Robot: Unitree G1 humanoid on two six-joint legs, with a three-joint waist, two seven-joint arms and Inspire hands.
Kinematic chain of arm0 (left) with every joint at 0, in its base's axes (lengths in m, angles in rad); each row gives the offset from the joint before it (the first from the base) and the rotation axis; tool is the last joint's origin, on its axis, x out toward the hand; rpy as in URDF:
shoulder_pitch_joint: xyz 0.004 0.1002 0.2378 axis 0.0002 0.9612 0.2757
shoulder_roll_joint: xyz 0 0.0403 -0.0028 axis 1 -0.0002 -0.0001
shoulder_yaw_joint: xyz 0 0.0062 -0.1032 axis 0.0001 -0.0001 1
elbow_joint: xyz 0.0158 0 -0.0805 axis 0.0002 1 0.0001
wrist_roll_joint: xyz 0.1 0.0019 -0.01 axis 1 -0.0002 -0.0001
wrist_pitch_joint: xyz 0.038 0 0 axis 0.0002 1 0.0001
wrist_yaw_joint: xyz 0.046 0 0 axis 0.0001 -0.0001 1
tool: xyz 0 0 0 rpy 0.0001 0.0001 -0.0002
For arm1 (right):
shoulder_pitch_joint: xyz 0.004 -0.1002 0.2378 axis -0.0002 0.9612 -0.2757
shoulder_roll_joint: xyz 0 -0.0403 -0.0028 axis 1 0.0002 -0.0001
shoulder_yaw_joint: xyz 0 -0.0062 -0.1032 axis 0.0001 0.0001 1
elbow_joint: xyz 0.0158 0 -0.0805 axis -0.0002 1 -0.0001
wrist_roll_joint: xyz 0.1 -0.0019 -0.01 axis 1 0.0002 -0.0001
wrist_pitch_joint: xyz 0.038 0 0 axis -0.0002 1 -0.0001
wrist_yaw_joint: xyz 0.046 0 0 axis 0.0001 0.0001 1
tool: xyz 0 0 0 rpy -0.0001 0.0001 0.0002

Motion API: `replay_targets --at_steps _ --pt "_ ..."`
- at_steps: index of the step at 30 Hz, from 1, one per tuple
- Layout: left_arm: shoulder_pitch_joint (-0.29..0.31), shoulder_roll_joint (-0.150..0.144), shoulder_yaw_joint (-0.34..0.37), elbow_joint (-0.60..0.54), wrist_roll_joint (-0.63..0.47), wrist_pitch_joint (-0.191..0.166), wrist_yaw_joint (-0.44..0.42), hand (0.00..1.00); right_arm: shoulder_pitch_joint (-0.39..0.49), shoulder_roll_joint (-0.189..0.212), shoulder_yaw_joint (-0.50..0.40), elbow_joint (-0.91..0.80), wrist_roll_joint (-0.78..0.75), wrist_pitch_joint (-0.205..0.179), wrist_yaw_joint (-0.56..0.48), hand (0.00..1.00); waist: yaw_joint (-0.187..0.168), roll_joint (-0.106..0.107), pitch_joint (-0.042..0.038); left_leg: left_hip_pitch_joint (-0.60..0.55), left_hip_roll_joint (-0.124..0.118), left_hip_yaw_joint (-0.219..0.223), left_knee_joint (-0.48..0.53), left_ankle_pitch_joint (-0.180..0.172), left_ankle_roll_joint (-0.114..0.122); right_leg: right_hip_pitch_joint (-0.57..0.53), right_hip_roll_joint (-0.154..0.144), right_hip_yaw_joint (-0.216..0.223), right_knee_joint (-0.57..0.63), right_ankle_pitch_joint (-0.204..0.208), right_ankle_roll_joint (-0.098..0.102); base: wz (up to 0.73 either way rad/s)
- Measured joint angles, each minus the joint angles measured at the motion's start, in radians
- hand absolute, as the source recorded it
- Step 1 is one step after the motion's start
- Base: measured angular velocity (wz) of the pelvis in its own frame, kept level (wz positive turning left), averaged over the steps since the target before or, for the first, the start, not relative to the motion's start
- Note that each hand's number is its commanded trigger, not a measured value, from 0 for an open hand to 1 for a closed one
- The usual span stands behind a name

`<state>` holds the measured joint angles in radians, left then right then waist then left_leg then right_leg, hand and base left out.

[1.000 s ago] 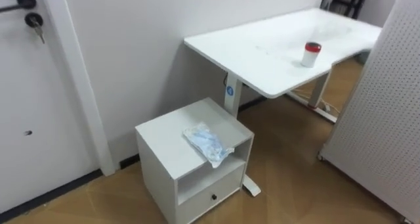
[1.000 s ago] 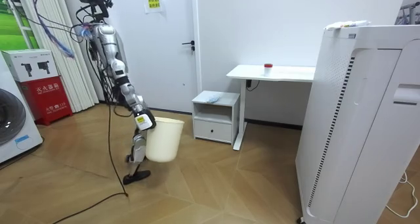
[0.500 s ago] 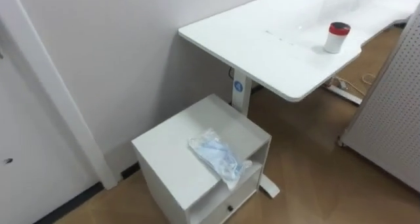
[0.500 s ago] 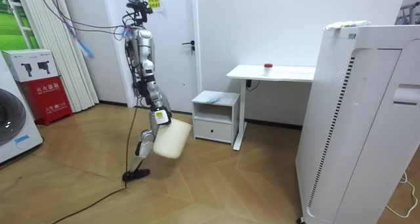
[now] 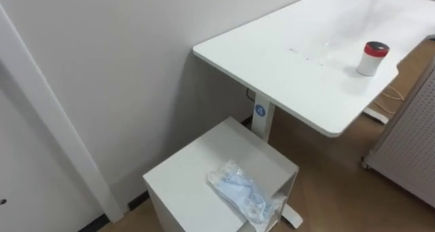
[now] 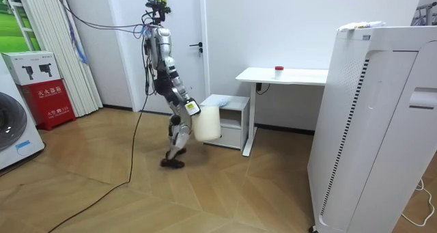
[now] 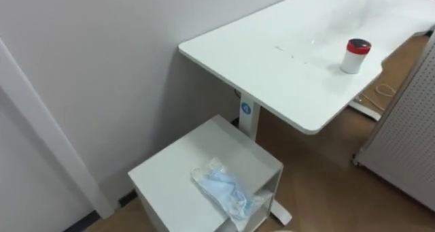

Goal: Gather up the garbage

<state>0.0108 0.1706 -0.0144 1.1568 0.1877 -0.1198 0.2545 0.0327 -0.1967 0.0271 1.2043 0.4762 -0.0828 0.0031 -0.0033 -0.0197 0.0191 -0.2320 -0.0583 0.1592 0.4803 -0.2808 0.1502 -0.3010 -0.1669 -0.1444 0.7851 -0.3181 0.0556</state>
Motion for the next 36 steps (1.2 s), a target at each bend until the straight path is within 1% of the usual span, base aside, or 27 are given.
replay_targets --at_steps 1,2,3,4,5,6,7,8,10,12,14,15,16,17,18,19,21,22,24,25,28,31,32,33,34,35,36 --pt "-0.005 0.0 -0.002 -0.003 0.0 -0.007 0.001 0.0 -0.003 0.0 0.003 0.0 0.0 -0.005 0.0 1.0 0.0 0.0 -0.0004 0.001 0.004 -0.005 -0.003 0.0 -0.003 -0.006 0.0 0.0 -0.052 0.002 -0.001 0.18" --pt "-0.007 0.0 -0.015 -0.025 0.001 -0.018 0.006 0.0 -0.01 0.0 0.012 0.002 -0.001 -0.012 0.0 1.0 -0.002 0.0 -0.0003 0.004 0.012 -0.017 -0.005 -0.004 -0.011 -0.01 0.0 0.001 -0.169 0.017 -0.001 0.15" --pt "-0.007 0.0 -0.025 -0.036 0.002 -0.023 0.011 0.0 -0.012 0.001 0.016 0.004 -0.001 -0.015 0.0 1.0 -0.002 -0.001 -0.0007 0.005 0.014 -0.024 -0.005 -0.007 -0.015 -0.011 0.0 0.004 -0.225 0.036 0.0 0.21" --pt "-0.014 -0.002 -0.042 -0.043 0.003 -0.041 0.021 0.0 -0.014 0.002 0.028 0.009 -0.002 -0.02 0.001 1.0 -0.002 -0.004 -0.0028 0.007 0.017 -0.035 -0.006 -0.011 -0.024 -0.008 0.003 0.005 -0.315 0.106 0.007 0.25" --pt "-0.021 -0.004 -0.062 -0.043 0.003 -0.049 0.023 0.0 -0.014 0.005 0.041 0.017 -0.001 -0.03 0.005 1.0 -0.002 0.002 -0.0058 0.01 0.027 -0.05 -0.003 -0.018 -0.037 0.014 0.019 0.004 -0.358 0.179 0.021 0.23" --pt "-0.026 -0.004 -0.081 -0.043 0.004 -0.055 0.023 0.0 -0.019 0.007 0.052 0.032 -0.002 -0.034 0.01 1.0 -0.003 0.013 -0.0078 0.014 0.042 -0.063 -0.008 -0.022 -0.049 0.042 0.044 -0.006 -0.391 0.191 0.014 0.14" --pt "-0.029 -0.004 -0.087 -0.043 0.004 -0.055 0.023 0.0 -0.026 0.008 0.06 0.041 -0.002 -0.037 0.016 1.0 -0.005 0.016 -0.007 0.016 0.047 -0.067 -0.014 -0.022 -0.054 0.049 0.05 -0.014 -0.404 0.195 0.01 0.11" --pt "-0.04 -0.007 -0.089 -0.041 0.004 -0.056 0.023 0.0 -0.042 0.008 0.07 0.051 -0.003 -0.04 0.027 1.0 -0.019 0.019 -0.0051 0.02 0.05 -0.075 -0.032 -0.016 -0.062 0.058 0.055 -0.025 -0.419 0.197 0.007 0.11" --pt "-0.058 -0.008 -0.111 -0.045 0.004 -0.059 0.026 0.0 -0.062 0.007 0.08 0.074 -0.003 -0.044 0.034 1.0 -0.027 0.021 -0.0032 0.028 0.053 -0.078 -0.053 -0.009 -0.07 0.058 0.061 -0.023 -0.426 0.197 0.005 0.04" --pt "-0.076 -0.006 -0.131 -0.09 0.016 -0.062 0.031 0.0 -0.075 0.005 0.105 0.081 -0.006 -0.052 0.044 1.0 -0.036 0.023 0.0024 0.027 0.059 -0.078 -0.059 -0.008 -0.073 0.055 0.066 -0.023 -0.427 0.196 0.003 0.0" --pt "-0.139 -0.009 -0.168 -0.11 0.033 -0.078 0.05 0.0 -0.098 0.005 0.146 0.085 -0.007 -0.056 0.049 1.0 -0.054 0.024 0.0104 0.023 0.06 -0.077 -0.066 -0.007 -0.075 0.048 0.066 -0.026 -0.427 0.195 0.002 -0.03" --pt "-0.185 -0.011 -0.179 -0.11 0.052 -0.084 0.05 0.0 -0.117 0.005 0.162 0.088 -0.011 -0.058 0.059 1.0 -0.06 0.024 0.0131 0.013 0.06 -0.073 -0.066 -0.007 -0.075 0.035 0.066 -0.023 -0.426 0.195 0.001 -0.1" --pt "-0.208 -0.01 -0.185 -0.11 0.055 -0.087 0.052 0.0 -0.132 0.005 0.171 0.094 -0.012 -0.057 0.066 1.0 -0.063 0.024 0.0157 0.006 0.06 -0.07 -0.066 -0.007 -0.075 0.027 0.066 -0.02 -0.425 0.196 0.0 -0.13" --pt "-0.252 -0.01 -0.191 -0.108 0.055 -0.099 0.064 0.0 -0.154 0.005 0.192 0.103 -0.012 -0.056 0.079 1.0 -0.072 0.027 0.0194 -0.012 0.06 -0.066 -0.062 -0.006 -0.074 0.01 0.066 -0.018 -0.425 0.199 -0.003 -0.08" --pt "-0.3 -0.01 -0.207 -0.098 0.056 -0.106 0.079 0.0 -0.175 0.004 0.22 0.108 -0.009 -0.059 0.086 1.0 -0.08 0.035 0.0285 -0.028 0.061 -0.067 -0.05 -0.006 -0.074 0.0 0.066 -0.017 -0.425 0.199 -0.004 -0.05" --pt "-0.319 -0.01 -0.214 -0.098 0.059 -0.108 0.086 0.0 -0.185 0.005 0.23 0.115 -0.009 -0.059 0.088 1.0 -0.086 0.038 0.0316 -0.036 0.061 -0.066 -0.046 -0.006 -0.074 -0.006 0.066 -0.017 -0.425 0.199 -0.004 0.0" --pt "-0.387 -0.018 -0.236 -0.097 0.06 -0.129 0.111 0.0 -0.223 0.011 0.242 0.13 -0.01 -0.059 0.096 1.0 -0.111 0.057 0.0439 -0.073 0.062 -0.065 -0.031 -0.006 -0.074 -0.035 0.065 -0.02 -0.424 0.199 -0.005 0.05" --pt "-0.399 -0.02 -0.237 -0.096 0.06 -0.132 0.114 0.0 -0.23 0.011 0.243 0.132 -0.01 -0.059 0.099 1.0 -0.114 0.062 0.0469 -0.079 0.062 -0.062 -0.028 -0.006 -0.074 -0.044 0.065 -0.017 -0.423 0.201 -0.005 -0.07" --pt "-0.427 -0.027 -0.239 -0.086 0.062 -0.134 0.132 0.0 -0.259 0.011 0.247 0.132 -0.015 -0.059 0.11 1.0 -0.129 0.083 0.0549 -0.109 0.064 -0.051 -0.018 -0.006 -0.074 -0.086 0.067 0.005 -0.407 0.201 -0.005 -0.18" --pt "-0.434 -0.027 -0.24 -0.079 0.062 -0.133 0.133 0.0 -0.263 0.011 0.252 0.13 -0.015 -0.059 0.11 1.0 -0.134 0.086 0.0558 -0.116 0.064 -0.048 -0.018 -0.006 -0.074 -0.098 0.065 0.005 -0.401 0.2 -0.005 -0.14" --pt "-0.465 -0.026 -0.272 -0.073 0.059 -0.13 0.152 0.0 -0.282 0.011 0.276 0.124 -0.014 -0.058 0.108 1.0 -0.142 0.09 0.0576 -0.152 0.068 -0.036 -0.011 -0.006 -0.074 -0.147 0.063 0.005 -0.373 0.195 -0.012 -0.06" --pt "-0.496 -0.026 -0.306 -0.051 0.041 -0.13 0.166 0.0 -0.302 0.009 0.308 0.122 -0.014 -0.059 0.107 1.0 -0.166 0.095 0.0619 -0.169 0.072 -0.03 0.0 -0.006 -0.074 -0.162 0.063 0.004 -0.366 0.192 -0.016 0.0" --pt "-0.513 -0.027 -0.306 -0.039 0.041 -0.13 0.17 0.0 -0.31 0.01 0.313 0.122 -0.015 -0.059 0.108 1.0 -0.179 0.098 0.0652 -0.177 0.075 -0.023 0.006 -0.006 -0.074 -0.168 0.063 0.004 -0.363 0.192 -0.016 0.0" --pt "-0.531 -0.024 -0.305 -0.03 0.04 -0.13 0.172 0.0 -0.32 0.01 0.315 0.121 -0.014 -0.059 0.108 1.0 -0.189 0.1 0.0706 -0.184 0.075 -0.019 0.008 -0.006 -0.074 -0.181 0.062 0.004 -0.353 0.192 -0.016 0.0" --pt "-0.539 -0.023 -0.305 -0.03 0.04 -0.13 0.175 0.0 -0.325 0.009 0.315 0.122 -0.014 -0.059 0.108 1.0 -0.193 0.101 0.0722 -0.193 0.076 -0.017 0.012 -0.006 -0.074 -0.191 0.062 0.005 -0.35 0.192 -0.016 -0.03" --pt "-0.556 -0.022 -0.304 -0.03 0.039 -0.13 0.179 0.0 -0.332 0.007 0.314 0.12 -0.014 -0.059 0.104 1.0 -0.2 0.106 0.0766 -0.214 0.077 -0.016 0.023 -0.006 -0.074 -0.208 0.063 0.005 -0.345 0.193 -0.018 -0.05" --pt "-0.571 -0.021 -0.304 -0.03 0.039 -0.13 0.182 0.0 -0.335 0.007 0.314 0.114 -0.013 -0.06 0.103 1.0 -0.207 0.107 0.079 -0.232 0.078 -0.01 0.03 -0.006 -0.074 -0.23 0.061 0.007 -0.331 0.193 -0.02 -0.05"
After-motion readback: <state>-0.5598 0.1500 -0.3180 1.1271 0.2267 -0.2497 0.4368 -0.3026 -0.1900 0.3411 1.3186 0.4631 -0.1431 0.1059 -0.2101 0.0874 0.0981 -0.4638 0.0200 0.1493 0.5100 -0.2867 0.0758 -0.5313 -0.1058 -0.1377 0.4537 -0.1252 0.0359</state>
